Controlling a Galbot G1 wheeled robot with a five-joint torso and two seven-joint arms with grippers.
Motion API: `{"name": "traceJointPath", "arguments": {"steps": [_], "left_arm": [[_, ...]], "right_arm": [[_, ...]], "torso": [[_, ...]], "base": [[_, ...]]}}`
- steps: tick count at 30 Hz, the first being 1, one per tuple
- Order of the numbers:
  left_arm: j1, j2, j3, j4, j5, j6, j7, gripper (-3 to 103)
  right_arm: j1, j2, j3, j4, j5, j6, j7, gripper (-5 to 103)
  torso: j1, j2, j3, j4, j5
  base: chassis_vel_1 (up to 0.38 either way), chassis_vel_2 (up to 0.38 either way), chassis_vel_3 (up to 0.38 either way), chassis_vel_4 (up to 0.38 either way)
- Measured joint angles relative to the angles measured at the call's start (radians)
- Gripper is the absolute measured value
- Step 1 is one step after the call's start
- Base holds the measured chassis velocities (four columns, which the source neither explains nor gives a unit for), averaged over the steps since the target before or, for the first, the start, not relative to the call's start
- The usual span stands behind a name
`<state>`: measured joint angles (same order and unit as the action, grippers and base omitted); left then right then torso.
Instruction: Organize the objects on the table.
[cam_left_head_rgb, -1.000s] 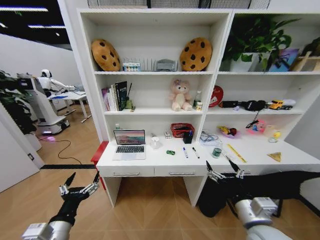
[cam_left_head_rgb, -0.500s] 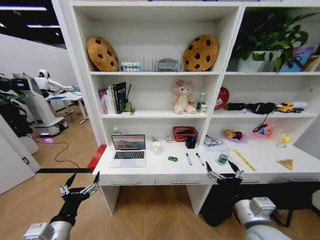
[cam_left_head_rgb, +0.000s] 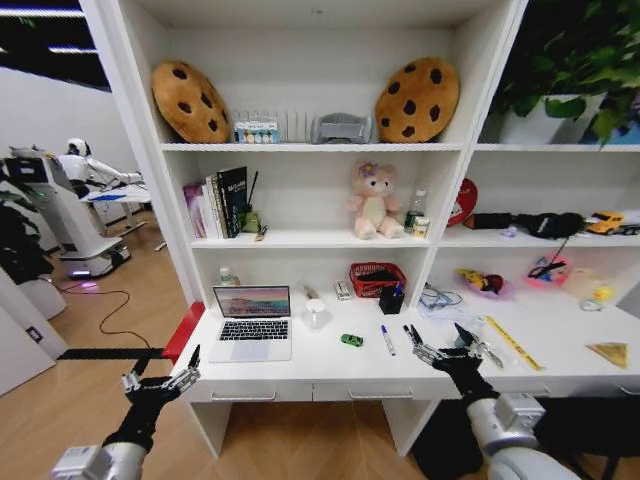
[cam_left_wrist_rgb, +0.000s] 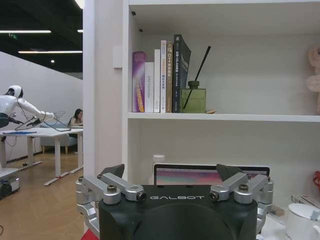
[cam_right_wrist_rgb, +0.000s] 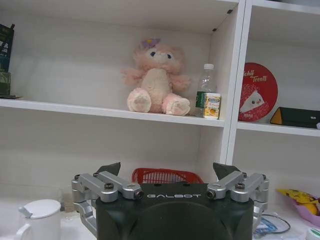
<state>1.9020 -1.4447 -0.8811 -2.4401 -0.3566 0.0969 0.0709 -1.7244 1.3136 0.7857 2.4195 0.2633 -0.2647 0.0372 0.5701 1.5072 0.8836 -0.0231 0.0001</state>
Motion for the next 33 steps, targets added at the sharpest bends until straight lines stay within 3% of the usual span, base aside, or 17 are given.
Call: {"name": "traceJointPath", "arguments": {"steps": [17,26,29,30,33], "left_arm": [[-0.047,0.009,0.003,0.012,-0.001,-0.009,-0.012,100],[-0.132,0.024,0.004,0.058,-0.001,-0.019,-0.007,100],[-0.137,0.046,0.005,0.064,-0.015,0.014,-0.029,101],[-0.137,0.064,0.004,0.067,-0.035,0.047,-0.044,97],[-0.138,0.08,0.004,0.071,-0.064,0.064,-0.045,92]], "right_arm": [[0.005,-0.027,-0.017,0.005,0.046,-0.032,0.022,100],[0.068,-0.03,-0.034,-0.029,0.083,-0.054,0.04,100],[0.095,-0.026,-0.044,-0.041,0.109,-0.067,0.044,100],[0.113,-0.024,-0.048,-0.046,0.132,-0.079,0.046,100],[0.126,-0.023,-0.048,-0.05,0.144,-0.087,0.046,100]], "torso": [[-0.001,0.0,0.0,-0.0002,-0.0001],[0.0,0.0,0.0,-0.0001,-0.0001],[0.0,0.0,0.0,-0.0001,-0.0001],[0.0,0.0,0.0,-0.0001,-0.0001],[0.0,0.0,0.0,0.0001,-0.0002]], "base": [[-0.056,0.057,0.048,-0.048],[0.0,0.0,0.0,0.0],[0.0,0.0,0.0,0.0],[0.0,0.0,0.0,0.0],[0.0,0.0,0.0,0.0]]}}
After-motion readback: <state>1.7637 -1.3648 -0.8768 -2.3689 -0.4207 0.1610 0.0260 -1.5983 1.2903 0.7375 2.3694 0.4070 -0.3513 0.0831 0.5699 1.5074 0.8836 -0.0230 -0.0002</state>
